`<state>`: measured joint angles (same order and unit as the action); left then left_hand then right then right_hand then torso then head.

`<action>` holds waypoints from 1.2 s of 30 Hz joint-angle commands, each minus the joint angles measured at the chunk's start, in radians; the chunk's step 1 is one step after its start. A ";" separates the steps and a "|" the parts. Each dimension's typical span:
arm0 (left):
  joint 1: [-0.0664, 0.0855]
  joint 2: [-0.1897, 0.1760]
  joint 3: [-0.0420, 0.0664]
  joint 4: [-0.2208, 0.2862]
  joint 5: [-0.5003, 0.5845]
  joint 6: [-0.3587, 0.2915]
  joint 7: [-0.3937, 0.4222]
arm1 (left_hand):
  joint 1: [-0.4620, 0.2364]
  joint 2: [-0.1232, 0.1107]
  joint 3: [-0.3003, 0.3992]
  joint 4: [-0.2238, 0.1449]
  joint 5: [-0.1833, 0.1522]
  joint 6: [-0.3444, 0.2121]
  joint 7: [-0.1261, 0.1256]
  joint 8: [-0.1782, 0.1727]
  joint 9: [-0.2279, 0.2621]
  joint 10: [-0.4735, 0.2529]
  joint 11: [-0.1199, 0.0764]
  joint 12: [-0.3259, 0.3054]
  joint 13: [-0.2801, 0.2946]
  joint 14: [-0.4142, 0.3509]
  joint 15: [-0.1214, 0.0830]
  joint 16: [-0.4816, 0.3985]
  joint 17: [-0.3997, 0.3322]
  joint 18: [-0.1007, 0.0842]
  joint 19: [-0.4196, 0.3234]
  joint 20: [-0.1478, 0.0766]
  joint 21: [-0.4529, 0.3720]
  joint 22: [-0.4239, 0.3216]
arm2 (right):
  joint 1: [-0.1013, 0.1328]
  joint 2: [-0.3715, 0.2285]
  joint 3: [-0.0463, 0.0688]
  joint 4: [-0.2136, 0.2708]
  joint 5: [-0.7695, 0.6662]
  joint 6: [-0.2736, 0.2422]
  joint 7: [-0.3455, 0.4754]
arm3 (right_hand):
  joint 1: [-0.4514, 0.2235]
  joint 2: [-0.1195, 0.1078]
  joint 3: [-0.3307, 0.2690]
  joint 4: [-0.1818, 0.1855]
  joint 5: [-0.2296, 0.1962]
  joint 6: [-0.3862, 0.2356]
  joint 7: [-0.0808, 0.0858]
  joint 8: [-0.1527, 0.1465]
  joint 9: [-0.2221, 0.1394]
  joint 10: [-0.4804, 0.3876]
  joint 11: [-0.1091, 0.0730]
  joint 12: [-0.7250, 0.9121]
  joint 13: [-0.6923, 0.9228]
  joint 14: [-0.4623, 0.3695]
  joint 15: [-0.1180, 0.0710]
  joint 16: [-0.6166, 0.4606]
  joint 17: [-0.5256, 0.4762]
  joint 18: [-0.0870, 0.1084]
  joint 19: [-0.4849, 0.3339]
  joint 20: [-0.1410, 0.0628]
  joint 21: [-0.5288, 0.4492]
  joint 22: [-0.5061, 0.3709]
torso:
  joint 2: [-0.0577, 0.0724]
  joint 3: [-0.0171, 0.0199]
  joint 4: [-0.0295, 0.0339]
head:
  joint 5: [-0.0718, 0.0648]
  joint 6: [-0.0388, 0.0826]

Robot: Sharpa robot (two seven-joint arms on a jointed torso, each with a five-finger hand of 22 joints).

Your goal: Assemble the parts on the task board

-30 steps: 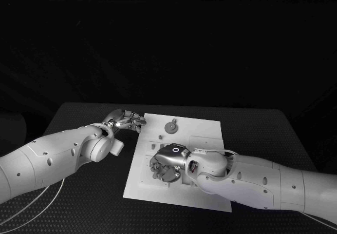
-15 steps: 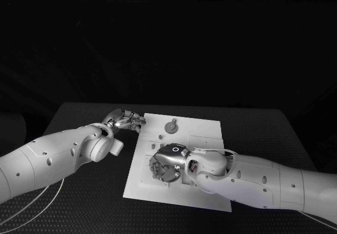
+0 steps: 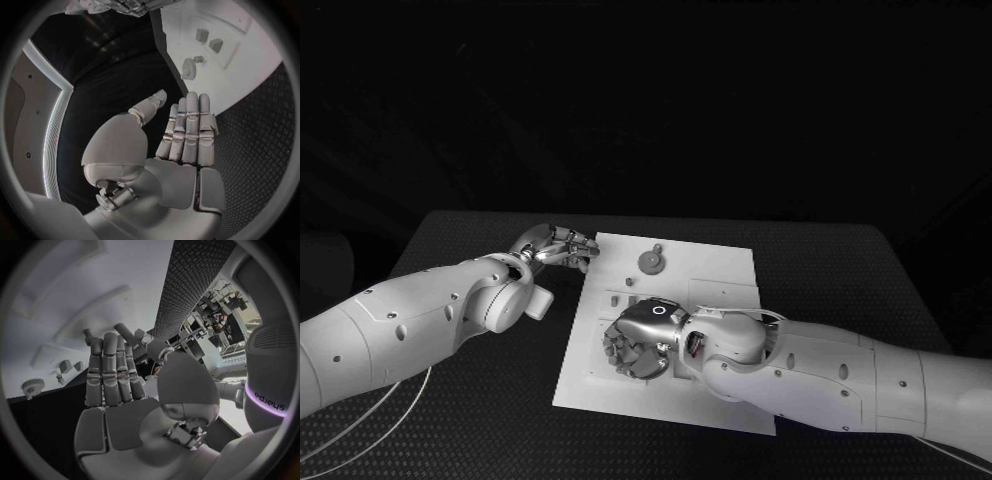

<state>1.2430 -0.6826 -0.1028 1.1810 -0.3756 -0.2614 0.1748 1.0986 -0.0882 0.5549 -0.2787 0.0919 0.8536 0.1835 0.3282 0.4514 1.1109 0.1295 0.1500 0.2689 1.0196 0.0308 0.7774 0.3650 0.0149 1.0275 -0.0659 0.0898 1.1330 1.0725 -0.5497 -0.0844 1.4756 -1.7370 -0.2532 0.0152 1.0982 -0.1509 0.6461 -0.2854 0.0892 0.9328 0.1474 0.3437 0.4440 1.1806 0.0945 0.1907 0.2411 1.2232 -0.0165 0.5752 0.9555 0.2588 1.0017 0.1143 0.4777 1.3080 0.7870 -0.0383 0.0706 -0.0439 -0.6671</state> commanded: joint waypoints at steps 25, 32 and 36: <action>0.002 -0.004 0.001 -0.002 0.005 0.009 0.007 | -0.008 0.002 -0.004 0.000 0.001 -0.006 -0.002 0.007 -0.002 -0.011 0.001 0.000 -0.001 0.007 0.003 -0.006 0.003 -0.001 0.006 0.000 -0.007 0.000 | 0.023 -0.049 0.001 0.043 0.090 -0.058 0.044 | -0.023 -0.088 -0.002 0.067 0.004 -0.094 0.034 -0.028 -0.026 -0.095 0.035 -0.028 -0.003 -0.058 0.035 0.050 -0.003 0.003 -0.060 0.015 0.032 0.027 | 0.000 -0.0001 0.0000 | -0.003 0.003; 0.002 -0.004 0.001 -0.002 0.005 0.010 0.007 | -0.008 0.002 -0.004 0.000 0.001 -0.006 -0.002 0.007 -0.002 -0.011 0.001 0.001 -0.001 0.007 0.003 -0.007 0.004 -0.001 0.006 0.000 -0.008 0.000 | 0.022 -0.030 0.001 0.038 0.039 -0.006 0.025 | -0.019 -0.078 -0.030 0.047 0.009 -0.086 -0.009 0.000 -0.013 -0.342 -0.026 0.612 0.658 -0.188 -0.005 0.453 0.109 -0.006 -0.115 -0.009 0.233 0.027 | 0.000 0.0000 0.0004 | -0.004 0.002; 0.002 -0.003 0.001 -0.001 0.005 0.010 0.007 | -0.008 0.002 -0.004 0.000 0.001 -0.006 -0.002 0.008 -0.002 -0.011 0.001 0.001 -0.001 0.007 0.003 -0.007 0.004 -0.001 0.006 0.000 -0.008 0.000 | 0.022 -0.021 0.001 0.036 0.024 0.003 0.025 | -0.034 -0.075 -0.024 0.038 0.005 -0.074 -0.010 0.013 -0.003 -0.385 -0.044 0.875 0.787 -0.209 -0.035 0.668 0.121 0.003 -0.098 -0.018 0.356 0.025 | 0.000 -0.0004 0.0012 | -0.003 0.000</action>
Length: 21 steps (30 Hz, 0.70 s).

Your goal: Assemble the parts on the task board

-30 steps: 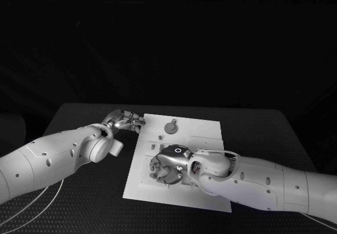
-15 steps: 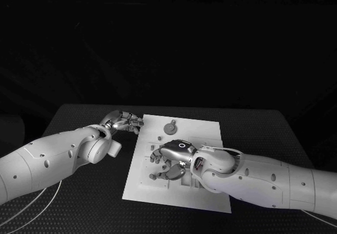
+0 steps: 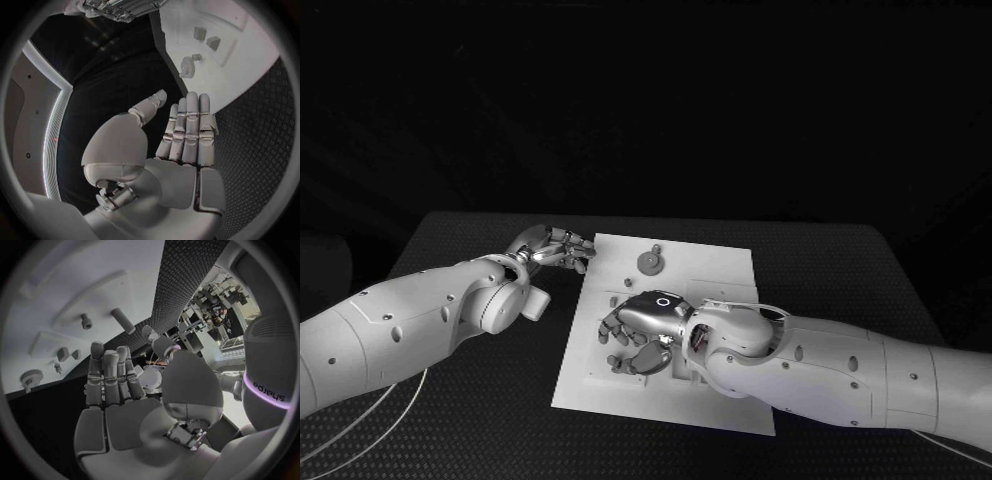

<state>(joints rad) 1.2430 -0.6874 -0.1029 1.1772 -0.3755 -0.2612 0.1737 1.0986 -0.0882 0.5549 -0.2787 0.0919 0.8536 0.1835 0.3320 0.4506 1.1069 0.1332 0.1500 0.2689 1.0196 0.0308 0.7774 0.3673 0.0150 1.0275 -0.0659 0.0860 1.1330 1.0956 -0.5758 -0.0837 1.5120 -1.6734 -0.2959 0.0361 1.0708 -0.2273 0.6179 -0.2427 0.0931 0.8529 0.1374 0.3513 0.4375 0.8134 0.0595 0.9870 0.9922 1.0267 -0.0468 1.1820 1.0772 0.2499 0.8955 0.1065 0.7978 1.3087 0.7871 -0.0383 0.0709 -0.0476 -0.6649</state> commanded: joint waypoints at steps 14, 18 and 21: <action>0.002 0.004 0.001 0.001 0.005 0.010 0.008 | -0.008 0.002 -0.004 0.000 0.001 -0.006 -0.002 0.004 -0.001 -0.007 -0.002 0.001 -0.001 0.007 0.003 -0.007 0.003 -0.001 0.006 0.000 -0.004 0.001 | -0.004 0.035 -0.002 -0.019 -0.081 0.067 -0.012 | 0.004 0.041 0.028 -0.029 0.001 0.065 -0.010 0.025 0.022 -0.023 -0.032 0.278 0.014 -0.027 -0.027 0.278 -0.100 0.012 0.034 -0.046 0.174 0.021 | 0.000 -0.0005 0.0003 | 0.004 -0.005; 0.002 0.004 0.001 0.000 0.005 0.011 0.008 | -0.008 0.002 -0.004 0.000 0.001 -0.006 -0.002 0.004 -0.001 -0.007 -0.002 0.001 -0.001 0.007 0.003 -0.008 0.003 -0.001 0.006 0.000 -0.005 0.001 | -0.006 0.038 -0.003 -0.022 -0.091 0.075 -0.013 | 0.015 0.060 0.031 -0.041 0.002 0.086 -0.017 0.032 0.027 -0.013 -0.038 0.302 0.005 -0.024 -0.033 0.306 -0.120 0.012 0.042 -0.052 0.190 0.020 | 0.000 -0.0005 0.0004 | 0.003 -0.006; 0.002 0.005 0.001 0.000 0.005 0.011 0.008 | -0.008 0.003 -0.004 0.000 0.001 -0.006 -0.002 0.004 -0.001 -0.007 -0.002 0.001 -0.001 0.007 0.003 -0.008 0.003 -0.001 0.006 0.000 -0.005 0.001 | -0.008 0.039 -0.003 -0.025 -0.100 0.085 -0.017 | 0.030 0.075 0.033 -0.046 0.001 0.103 -0.024 0.038 0.032 -0.004 -0.045 0.317 -0.003 -0.021 -0.039 0.325 -0.135 0.012 0.048 -0.058 0.201 0.020 | 0.000 -0.0002 0.0002 | 0.004 -0.007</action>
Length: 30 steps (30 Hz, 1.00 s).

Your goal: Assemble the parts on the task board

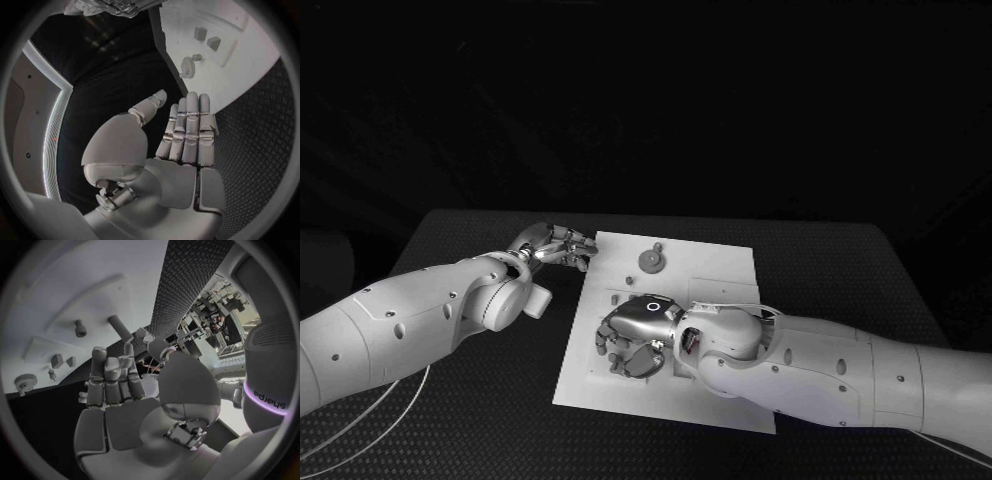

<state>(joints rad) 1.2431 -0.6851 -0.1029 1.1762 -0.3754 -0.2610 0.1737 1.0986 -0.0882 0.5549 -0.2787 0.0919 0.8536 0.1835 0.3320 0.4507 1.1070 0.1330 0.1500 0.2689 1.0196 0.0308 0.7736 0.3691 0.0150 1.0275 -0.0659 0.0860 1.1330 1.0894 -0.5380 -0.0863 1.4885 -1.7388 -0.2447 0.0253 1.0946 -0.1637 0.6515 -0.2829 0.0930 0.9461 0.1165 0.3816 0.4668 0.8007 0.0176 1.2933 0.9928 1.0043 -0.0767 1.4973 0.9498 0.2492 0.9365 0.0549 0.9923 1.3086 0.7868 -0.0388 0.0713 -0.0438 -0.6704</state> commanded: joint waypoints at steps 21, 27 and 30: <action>0.001 0.002 0.001 0.000 0.005 0.011 0.008 | -0.009 0.003 -0.004 0.001 0.001 -0.007 -0.002 0.004 -0.002 -0.008 -0.002 0.001 -0.002 0.007 0.003 -0.005 0.003 -0.001 0.007 0.001 -0.006 0.001 | -0.004 -0.004 -0.002 -0.011 -0.055 0.012 -0.025 | 0.021 0.032 -0.003 -0.006 0.001 0.030 -0.011 0.013 0.010 0.020 -0.012 0.026 -0.020 0.005 -0.019 0.033 -0.034 0.013 0.013 -0.013 0.019 0.018 | 0.000 0.0005 -0.0005 | -0.001 -0.002; 0.001 0.002 0.001 0.000 0.005 0.012 0.007 | -0.009 0.003 -0.004 0.001 0.001 -0.007 -0.002 0.004 -0.002 -0.008 -0.002 0.001 -0.002 0.007 0.003 -0.006 0.003 -0.001 0.007 0.001 -0.006 0.001 | -0.004 -0.007 -0.002 -0.012 -0.050 0.004 -0.023 | 0.019 0.028 -0.004 -0.006 0.002 0.026 -0.010 0.009 0.009 0.018 -0.012 0.025 -0.025 0.002 -0.019 0.034 -0.041 0.013 0.011 -0.013 0.017 0.016 | 0.000 0.0002 -0.0007 | -0.001 -0.002; 0.001 0.001 0.001 0.000 0.005 0.012 0.006 | -0.009 0.003 -0.004 0.001 0.001 -0.007 -0.002 0.004 -0.002 -0.009 -0.002 0.001 -0.002 0.007 0.003 -0.006 0.004 -0.001 0.007 0.001 -0.006 0.001 | -0.004 -0.008 -0.002 -0.012 -0.036 -0.004 -0.018 | 0.016 0.022 -0.006 -0.006 0.002 0.021 -0.007 0.004 0.008 0.016 -0.010 0.024 -0.030 0.000 -0.018 0.035 -0.046 0.013 0.010 -0.012 0.016 0.015 | 0.000 0.0002 -0.0008 | -0.002 -0.002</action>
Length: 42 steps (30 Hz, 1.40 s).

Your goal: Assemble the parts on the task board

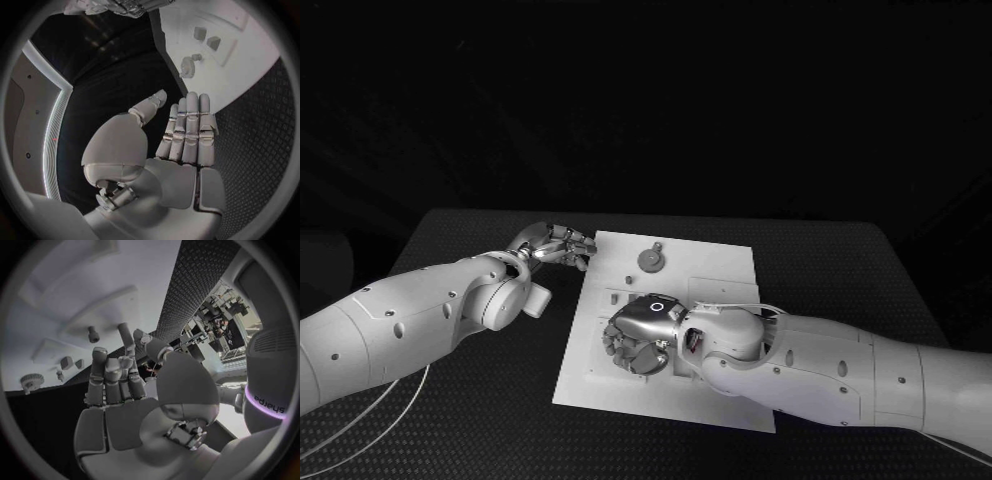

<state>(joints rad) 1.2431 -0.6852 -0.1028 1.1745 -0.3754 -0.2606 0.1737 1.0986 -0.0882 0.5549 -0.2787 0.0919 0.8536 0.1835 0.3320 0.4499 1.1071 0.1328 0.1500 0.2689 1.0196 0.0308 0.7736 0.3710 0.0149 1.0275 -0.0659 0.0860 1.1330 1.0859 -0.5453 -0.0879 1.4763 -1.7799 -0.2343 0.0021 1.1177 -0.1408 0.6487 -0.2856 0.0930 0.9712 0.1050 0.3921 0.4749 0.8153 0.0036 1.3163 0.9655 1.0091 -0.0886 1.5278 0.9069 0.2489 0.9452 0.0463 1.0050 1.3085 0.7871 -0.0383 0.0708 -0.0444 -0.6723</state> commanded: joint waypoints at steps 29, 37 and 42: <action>0.002 -0.006 0.001 0.001 0.009 0.011 0.004 | -0.011 0.001 -0.006 0.002 0.000 -0.007 -0.002 0.005 -0.002 -0.010 -0.001 0.001 -0.002 0.007 0.003 -0.008 0.004 -0.002 0.007 0.001 -0.007 0.002 | 0.072 -0.273 0.034 0.074 0.684 0.125 -0.214 | -0.199 0.086 -0.155 0.055 0.001 -0.088 0.041 -0.006 0.028 0.017 0.033 0.031 -0.084 -0.009 0.022 0.067 -0.112 0.013 0.009 -0.010 -0.007 0.010 | -0.003 -0.0014 -0.0115 | -0.033 0.028; 0.001 -0.002 0.000 -0.007 0.012 0.012 0.010 | -0.017 0.004 -0.007 0.007 0.000 -0.008 -0.002 0.005 -0.003 -0.011 0.000 0.001 -0.002 0.007 0.004 -0.009 0.006 -0.002 0.007 0.001 -0.008 0.002 | 0.071 -0.374 0.029 0.147 0.731 0.216 -0.346 | -0.261 0.069 -0.149 0.112 0.002 -0.113 0.033 -0.015 0.081 0.129 0.023 0.048 -0.113 0.099 0.009 0.090 -0.146 0.013 0.077 -0.039 -0.022 -0.016 | -0.010 0.0033 -0.0283 | -0.027 0.032; 0.000 -0.004 0.000 -0.010 0.013 0.014 0.011 | -0.020 0.004 -0.008 0.008 0.000 -0.008 -0.002 0.005 -0.003 -0.011 0.000 0.002 -0.002 0.006 0.004 -0.010 0.007 -0.002 0.007 0.001 -0.009 0.002 | 0.070 -0.420 0.024 0.181 0.739 0.253 -0.413 | -0.296 0.057 -0.151 0.144 0.001 -0.092 0.024 -0.008 0.100 0.157 0.015 0.057 -0.114 0.128 0.002 0.094 -0.153 0.013 0.103 -0.052 -0.023 -0.021 | -0.016 0.0062 -0.0335 | -0.026 0.028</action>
<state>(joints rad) 1.2426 -0.6898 -0.1032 1.1640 -0.3706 -0.2595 0.1727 1.0900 -0.0859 0.5509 -0.2747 0.0919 0.8535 0.1835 0.3320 0.4482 1.1002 0.1338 0.1500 0.2681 1.0232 0.0344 0.7696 0.3765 0.0149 1.0275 -0.0659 0.0820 1.1341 1.1570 -0.9620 -0.0631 1.6473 -1.0773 -0.0621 -0.3223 0.8284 -0.0828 0.4979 -0.1459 0.0930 0.8704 0.1308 0.3804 0.5726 0.9602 0.0229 1.3680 0.8531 1.1320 -0.0869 1.6177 0.7540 0.2470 1.0435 -0.0048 0.9857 1.2888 0.7764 -0.0345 0.0432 -0.0720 -0.6424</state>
